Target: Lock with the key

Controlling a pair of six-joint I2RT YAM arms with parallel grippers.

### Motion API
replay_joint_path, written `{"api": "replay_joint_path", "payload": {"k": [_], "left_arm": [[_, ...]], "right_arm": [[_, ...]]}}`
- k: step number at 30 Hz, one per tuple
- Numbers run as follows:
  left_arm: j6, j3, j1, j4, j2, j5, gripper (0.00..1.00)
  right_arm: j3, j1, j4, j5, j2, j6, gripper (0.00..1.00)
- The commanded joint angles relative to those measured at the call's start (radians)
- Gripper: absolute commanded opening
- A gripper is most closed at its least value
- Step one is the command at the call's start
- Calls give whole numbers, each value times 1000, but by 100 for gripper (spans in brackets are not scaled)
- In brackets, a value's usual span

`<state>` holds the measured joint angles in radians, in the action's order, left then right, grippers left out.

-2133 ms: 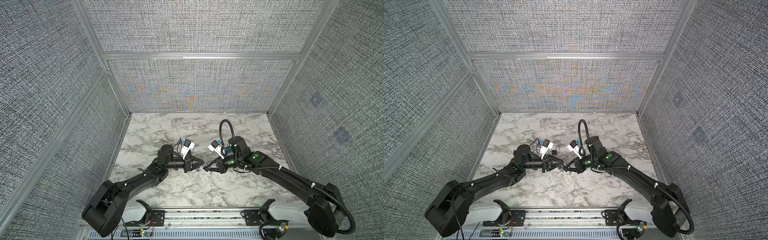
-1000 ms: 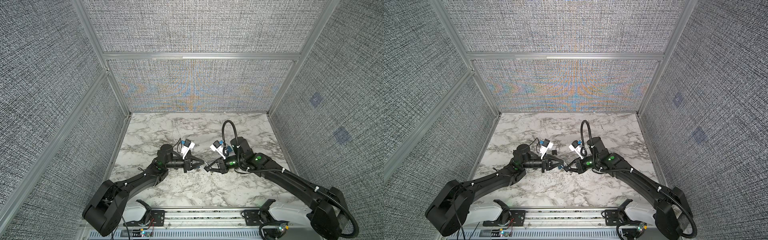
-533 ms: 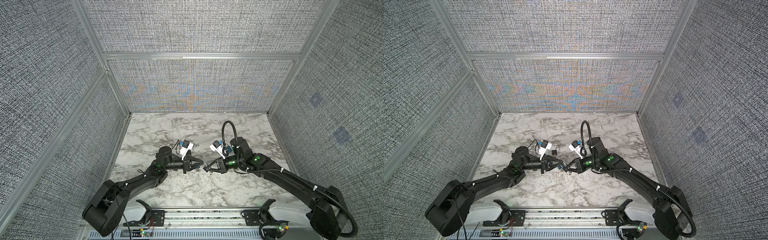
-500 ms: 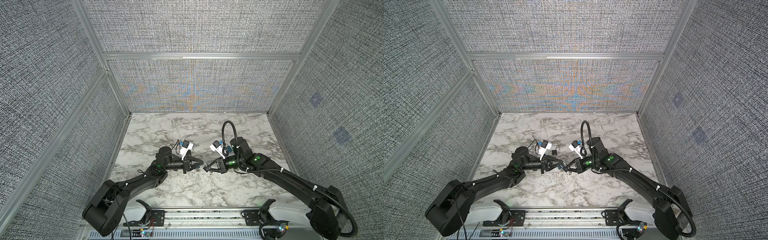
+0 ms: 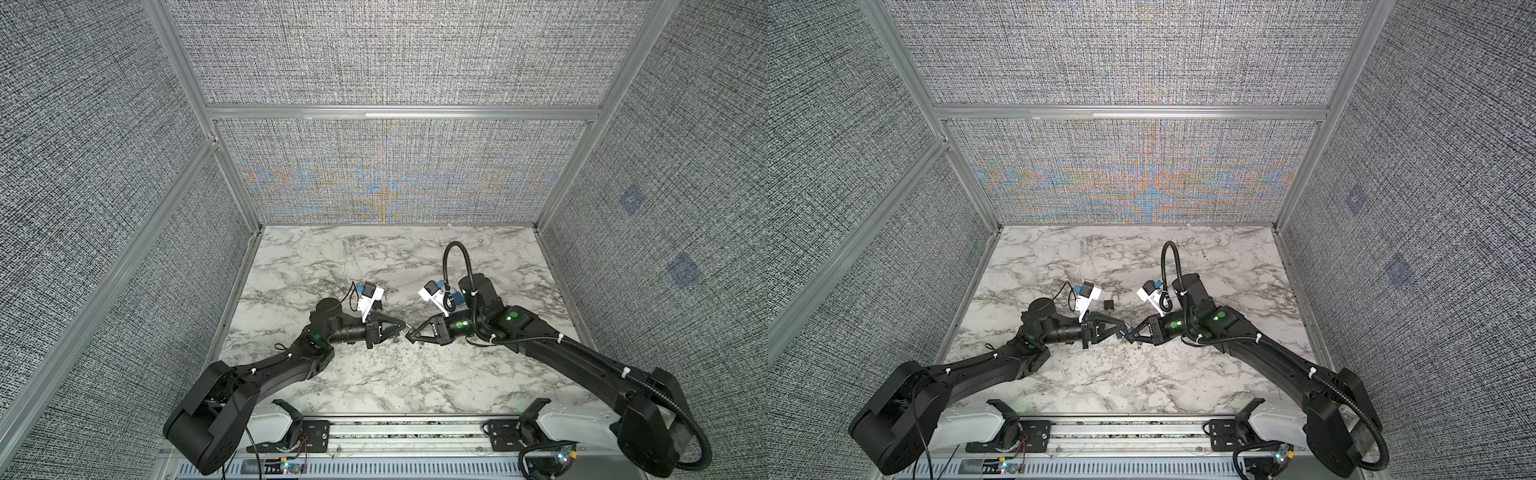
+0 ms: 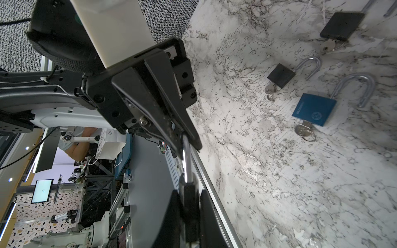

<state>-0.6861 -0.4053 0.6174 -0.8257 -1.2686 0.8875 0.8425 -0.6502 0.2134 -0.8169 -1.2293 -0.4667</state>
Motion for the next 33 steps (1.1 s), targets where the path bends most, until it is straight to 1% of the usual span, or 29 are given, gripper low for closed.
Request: {"api": "replay_joint_path", "payload": {"k": [1,9,15,33], "left_arm": [[13,12,12,39,-1,22,0],[20,20,14,42,2,7,0],[17,19,14,34,-4,11,0],[-10,51,31,5,16,22,0]], "right_arm": [[20,-3,-242,-29,-2,-44,0],[26,-3,-268,-52,-7,-67,0],[24,-3,-275,-38,-2,-73,0],[48,-3,-376,-13,-38,-114,0]]}}
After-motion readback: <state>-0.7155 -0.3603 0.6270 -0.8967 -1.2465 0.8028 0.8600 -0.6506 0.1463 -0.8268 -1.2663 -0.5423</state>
